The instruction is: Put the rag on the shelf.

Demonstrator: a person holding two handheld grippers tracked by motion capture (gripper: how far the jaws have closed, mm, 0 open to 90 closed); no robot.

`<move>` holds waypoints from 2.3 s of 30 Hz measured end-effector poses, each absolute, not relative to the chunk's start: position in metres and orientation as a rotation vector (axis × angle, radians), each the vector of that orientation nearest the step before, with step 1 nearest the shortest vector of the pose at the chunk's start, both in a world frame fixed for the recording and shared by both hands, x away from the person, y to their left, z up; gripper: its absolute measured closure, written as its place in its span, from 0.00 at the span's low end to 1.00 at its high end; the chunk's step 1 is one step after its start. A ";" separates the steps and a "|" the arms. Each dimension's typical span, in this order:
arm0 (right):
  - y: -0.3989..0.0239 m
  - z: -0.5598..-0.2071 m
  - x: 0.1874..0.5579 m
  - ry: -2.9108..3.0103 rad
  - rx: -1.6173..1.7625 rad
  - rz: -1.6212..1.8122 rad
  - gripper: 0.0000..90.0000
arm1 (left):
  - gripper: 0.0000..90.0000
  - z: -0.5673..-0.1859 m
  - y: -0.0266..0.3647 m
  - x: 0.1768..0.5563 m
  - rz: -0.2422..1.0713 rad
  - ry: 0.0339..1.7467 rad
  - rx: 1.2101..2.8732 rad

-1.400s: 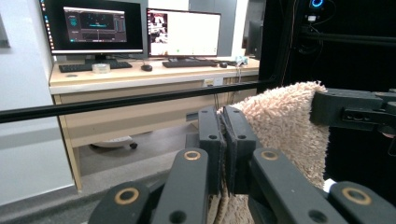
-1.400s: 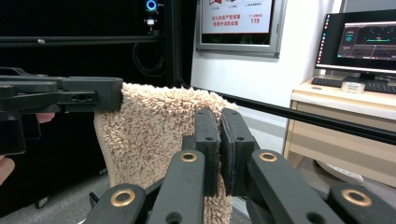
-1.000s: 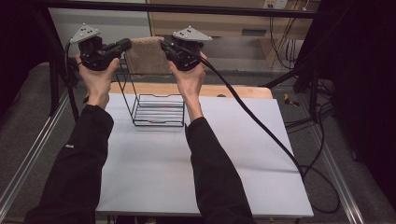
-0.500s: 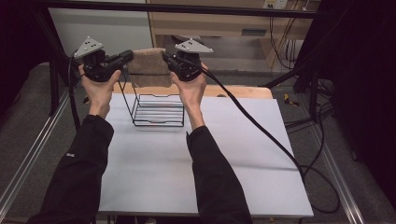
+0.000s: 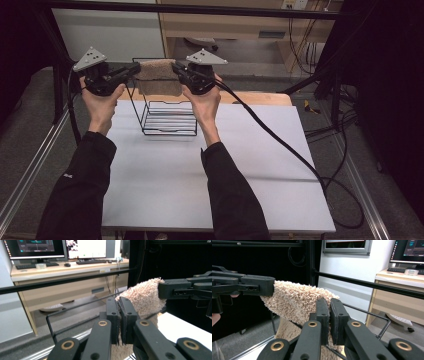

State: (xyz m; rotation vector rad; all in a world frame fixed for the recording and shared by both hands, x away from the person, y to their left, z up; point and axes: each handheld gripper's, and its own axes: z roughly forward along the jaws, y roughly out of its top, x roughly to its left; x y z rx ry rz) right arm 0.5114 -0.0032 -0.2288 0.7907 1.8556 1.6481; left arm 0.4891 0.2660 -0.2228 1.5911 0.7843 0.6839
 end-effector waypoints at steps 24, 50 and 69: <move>-0.009 -0.238 0.496 1.964 0.700 1.568 0.95 | 0.84 -0.226 0.269 0.475 0.620 0.829 1.630; -0.016 -0.244 0.490 2.038 0.656 1.549 0.83 | 1.00 -0.233 0.249 0.490 0.526 0.888 1.729; -0.013 -0.248 0.489 2.180 0.764 1.520 1.00 | 0.98 -0.255 0.248 0.484 0.552 0.856 1.770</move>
